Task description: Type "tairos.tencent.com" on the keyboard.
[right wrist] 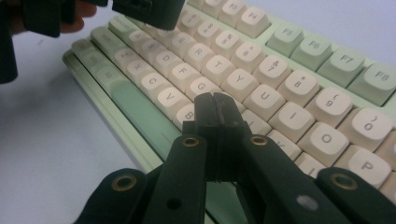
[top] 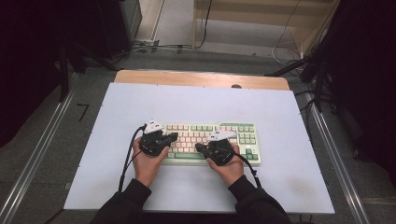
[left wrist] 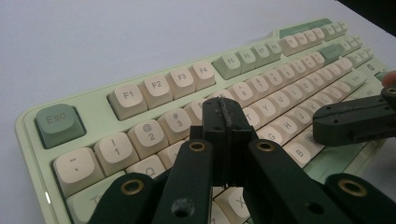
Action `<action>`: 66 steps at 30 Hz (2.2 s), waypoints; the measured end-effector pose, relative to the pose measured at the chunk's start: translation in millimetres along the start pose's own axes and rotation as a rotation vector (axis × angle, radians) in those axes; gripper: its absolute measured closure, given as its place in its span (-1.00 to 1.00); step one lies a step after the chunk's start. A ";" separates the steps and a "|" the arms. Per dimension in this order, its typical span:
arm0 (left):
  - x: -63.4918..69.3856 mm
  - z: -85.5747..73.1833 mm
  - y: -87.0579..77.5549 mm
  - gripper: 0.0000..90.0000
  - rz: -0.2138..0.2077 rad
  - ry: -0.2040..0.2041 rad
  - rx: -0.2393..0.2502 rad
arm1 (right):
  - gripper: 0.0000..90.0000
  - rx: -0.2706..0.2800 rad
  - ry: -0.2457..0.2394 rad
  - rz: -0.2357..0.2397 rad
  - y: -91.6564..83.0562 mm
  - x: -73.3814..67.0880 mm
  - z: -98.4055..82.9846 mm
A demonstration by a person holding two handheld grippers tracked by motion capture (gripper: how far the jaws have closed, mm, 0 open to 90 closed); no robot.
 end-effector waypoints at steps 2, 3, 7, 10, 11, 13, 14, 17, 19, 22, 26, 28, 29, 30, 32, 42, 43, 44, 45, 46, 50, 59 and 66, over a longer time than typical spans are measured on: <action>0.1 0.0 -0.4 1.00 0.000 0.000 0.001 | 0.96 -0.016 -0.005 -0.003 3.4 0.1 -3.5; -0.1 0.1 -0.6 1.00 0.000 0.003 0.002 | 0.96 -0.013 -0.003 0.001 3.5 0.0 -3.3; 0.0 0.6 -1.3 1.00 -0.001 -0.002 0.006 | 0.96 0.013 0.003 0.000 -2.5 -0.8 2.1; 0.4 0.6 -2.0 1.00 -0.003 0.002 0.006 | 0.96 0.029 0.008 -0.001 -6.5 0.7 5.3; 0.9 0.5 -2.3 1.00 -0.005 0.003 0.006 | 0.96 0.030 0.012 -0.004 -7.4 2.0 5.3; 2.5 -0.5 -3.2 1.00 -0.010 0.000 0.003 | 0.96 0.034 0.019 -0.007 -9.5 4.4 6.0; 2.8 -1.0 -3.7 1.00 -0.012 0.001 0.003 | 0.96 0.038 0.023 -0.010 -10.7 5.5 6.8; 3.6 -2.1 -5.3 1.00 -0.018 0.000 0.002 | 0.96 0.049 0.030 -0.012 -14.0 8.7 8.4; 4.8 -2.8 -6.2 1.00 -0.025 -0.002 0.001 | 0.96 0.050 0.033 -0.014 -15.2 10.6 8.6; 7.0 -3.9 -7.5 1.00 -0.034 -0.001 -0.002 | 0.96 0.055 0.034 -0.016 -16.0 11.9 9.2; 10.2 -6.3 -7.2 1.00 -0.040 0.007 -0.008 | 0.96 0.057 0.034 -0.019 -16.9 12.7 9.5; 11.2 -7.5 -7.0 1.00 -0.042 0.010 -0.012 | 0.96 0.057 0.036 -0.020 -17.3 13.1 9.6; 11.4 -7.9 -6.9 1.00 -0.043 0.010 -0.012 | 0.96 0.057 0.036 -0.021 -17.6 13.3 9.6; 11.9 -8.4 -6.9 1.00 -0.044 0.009 -0.013 | 0.96 0.058 0.036 -0.021 -17.9 13.5 9.8; 12.4 -9.4 -6.7 1.00 -0.044 0.011 -0.016 | 0.96 0.060 0.037 -0.021 -18.4 13.6 10.0; 19.9 -14.9 -4.3 1.00 -0.059 0.023 -0.035 | 0.96 0.062 0.041 -0.025 -19.2 15.6 10.0; 20.3 -15.2 -4.3 1.00 -0.058 0.024 -0.036 | 0.96 0.062 0.040 -0.025 -19.2 15.9 10.0; 20.9 -15.4 -4.2 1.00 -0.059 0.024 -0.036 | 0.96 0.062 0.040 -0.026 -19.2 15.9 10.0; 21.4 -15.6 -4.1 1.00 -0.062 0.024 -0.036 | 0.96 0.062 0.040 -0.026 -19.2 15.9 9.9; 21.9 -16.1 -3.7 1.00 -0.063 0.024 -0.038 | 0.96 0.061 0.040 -0.025 -19.2 15.8 9.8; 23.9 -19.8 -1.7 1.00 -0.065 0.028 -0.051 | 0.96 0.060 0.042 -0.026 -18.9 15.8 9.7; 25.7 -24.8 2.4 1.00 -0.057 0.039 -0.065 | 0.96 0.062 0.042 -0.027 -19.9 16.1 10.0; 21.9 -16.1 -3.4 1.00 -0.055 0.020 -0.027 | 0.96 0.064 0.044 -0.026 -20.4 16.1 10.4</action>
Point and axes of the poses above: each handheld gripper's, and its own axes: y roughly forward along the jaws, z roughly out of its top, x roughly to its right, the point moved 9 cm from there along y, roughly forward along the jaws, and after that the axes turned 3 degrees about z, right-handed, at the moved point
